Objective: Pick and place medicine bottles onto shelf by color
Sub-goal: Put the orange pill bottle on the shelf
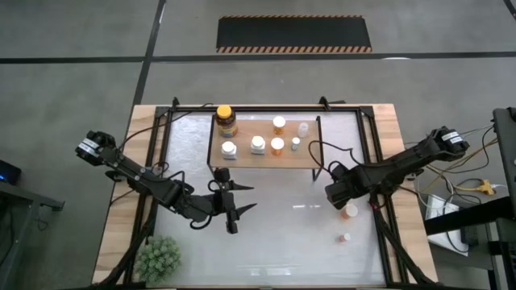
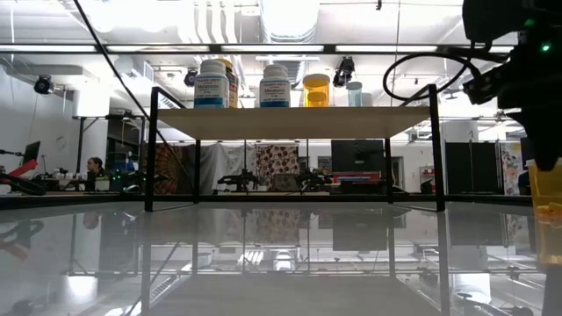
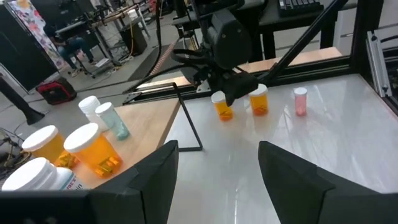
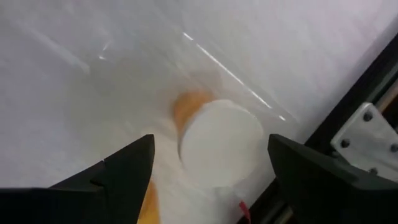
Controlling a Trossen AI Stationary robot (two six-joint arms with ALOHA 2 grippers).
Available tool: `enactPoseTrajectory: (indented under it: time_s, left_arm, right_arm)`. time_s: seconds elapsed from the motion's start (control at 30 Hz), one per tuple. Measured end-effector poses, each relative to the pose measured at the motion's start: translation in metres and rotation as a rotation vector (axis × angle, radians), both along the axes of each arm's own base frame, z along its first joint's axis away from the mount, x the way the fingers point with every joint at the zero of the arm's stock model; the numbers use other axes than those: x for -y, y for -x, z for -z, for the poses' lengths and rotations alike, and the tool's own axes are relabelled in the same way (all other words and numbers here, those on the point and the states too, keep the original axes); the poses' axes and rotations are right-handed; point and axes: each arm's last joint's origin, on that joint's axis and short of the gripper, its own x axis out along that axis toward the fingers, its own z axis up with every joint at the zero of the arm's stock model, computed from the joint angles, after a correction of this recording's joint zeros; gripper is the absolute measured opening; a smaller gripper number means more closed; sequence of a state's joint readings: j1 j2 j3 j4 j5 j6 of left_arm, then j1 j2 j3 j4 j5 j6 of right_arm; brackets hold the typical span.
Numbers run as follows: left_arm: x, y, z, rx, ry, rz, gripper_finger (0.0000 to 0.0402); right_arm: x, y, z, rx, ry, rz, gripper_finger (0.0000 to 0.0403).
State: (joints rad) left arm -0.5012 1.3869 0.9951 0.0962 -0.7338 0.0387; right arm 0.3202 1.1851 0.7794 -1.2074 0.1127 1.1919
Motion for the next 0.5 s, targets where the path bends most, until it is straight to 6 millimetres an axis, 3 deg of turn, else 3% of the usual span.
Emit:
enactPoseTrajectory:
  time_s: [0.5]
  left_arm:
    - [0.0012, 0.0006, 0.0001, -0.001, 0.0, 0.004, 0.0206]
  right_arm:
    - [0.0006, -0.0023, 0.0079, 0.051, 0.031, -0.009, 0.0243]
